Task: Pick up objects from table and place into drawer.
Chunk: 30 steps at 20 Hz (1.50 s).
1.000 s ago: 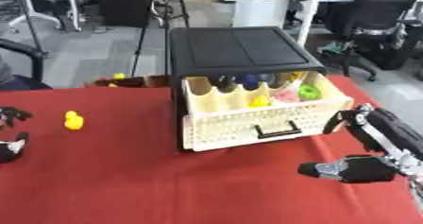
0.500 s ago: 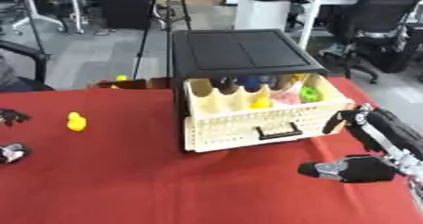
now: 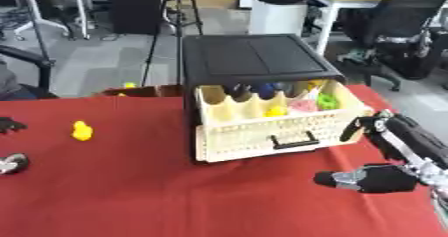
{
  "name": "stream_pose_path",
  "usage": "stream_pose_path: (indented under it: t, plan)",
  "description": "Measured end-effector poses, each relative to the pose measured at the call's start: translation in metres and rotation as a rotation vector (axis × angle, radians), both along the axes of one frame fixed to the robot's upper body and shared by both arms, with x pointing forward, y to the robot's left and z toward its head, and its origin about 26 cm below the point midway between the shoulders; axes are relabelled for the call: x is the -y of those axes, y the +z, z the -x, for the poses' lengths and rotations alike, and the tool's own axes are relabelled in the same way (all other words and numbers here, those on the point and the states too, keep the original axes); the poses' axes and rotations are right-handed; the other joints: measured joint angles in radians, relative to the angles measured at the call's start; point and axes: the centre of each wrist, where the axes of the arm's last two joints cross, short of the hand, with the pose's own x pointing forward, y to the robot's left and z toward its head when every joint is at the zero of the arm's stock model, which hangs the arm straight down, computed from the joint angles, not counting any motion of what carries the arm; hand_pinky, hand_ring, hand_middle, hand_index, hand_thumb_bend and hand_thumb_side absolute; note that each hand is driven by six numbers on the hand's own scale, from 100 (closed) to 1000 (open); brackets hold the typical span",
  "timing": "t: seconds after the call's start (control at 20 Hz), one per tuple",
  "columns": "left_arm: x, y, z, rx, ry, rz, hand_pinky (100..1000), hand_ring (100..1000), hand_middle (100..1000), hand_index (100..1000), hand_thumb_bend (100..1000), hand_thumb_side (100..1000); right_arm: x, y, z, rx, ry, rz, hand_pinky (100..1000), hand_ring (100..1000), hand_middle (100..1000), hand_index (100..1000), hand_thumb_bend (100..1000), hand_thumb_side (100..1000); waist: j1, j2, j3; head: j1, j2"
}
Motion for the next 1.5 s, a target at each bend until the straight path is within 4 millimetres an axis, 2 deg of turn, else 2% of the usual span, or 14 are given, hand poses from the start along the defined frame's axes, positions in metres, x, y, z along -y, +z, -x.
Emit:
stream_pose_path:
  t: [0.7, 0.95, 1.45, 1.5]
  plan:
    - [-0.005, -0.013, 0.007, -0.049, 0.011, 0.016, 616, 683, 689, 895, 294, 388, 0.0, 0.0, 0.0, 0.0, 0.001, 0.0, 252, 100, 100, 611, 915, 705, -0.005, 0.003, -0.001, -0.004, 0.0]
    - [-0.006, -0.016, 0.008, -0.064, 0.016, 0.043, 610, 675, 678, 895, 216, 360, 0.0, 0.0, 0.0, 0.0, 0.001, 0.0, 255, 100, 100, 611, 915, 703, -0.005, 0.005, -0.001, -0.005, 0.0]
    - [-0.008, -0.016, 0.009, -0.088, 0.024, 0.078, 612, 676, 678, 893, 204, 366, 0.0, 0.0, 0.0, -0.002, 0.006, 0.003, 258, 100, 100, 610, 914, 703, 0.0, 0.009, -0.005, -0.005, 0.001]
    - [-0.008, -0.016, 0.009, -0.09, 0.024, 0.079, 618, 687, 709, 894, 215, 371, 0.0, 0.0, 0.0, -0.002, 0.006, 0.003, 258, 100, 100, 610, 913, 703, 0.0, 0.009, -0.005, -0.005, 0.001]
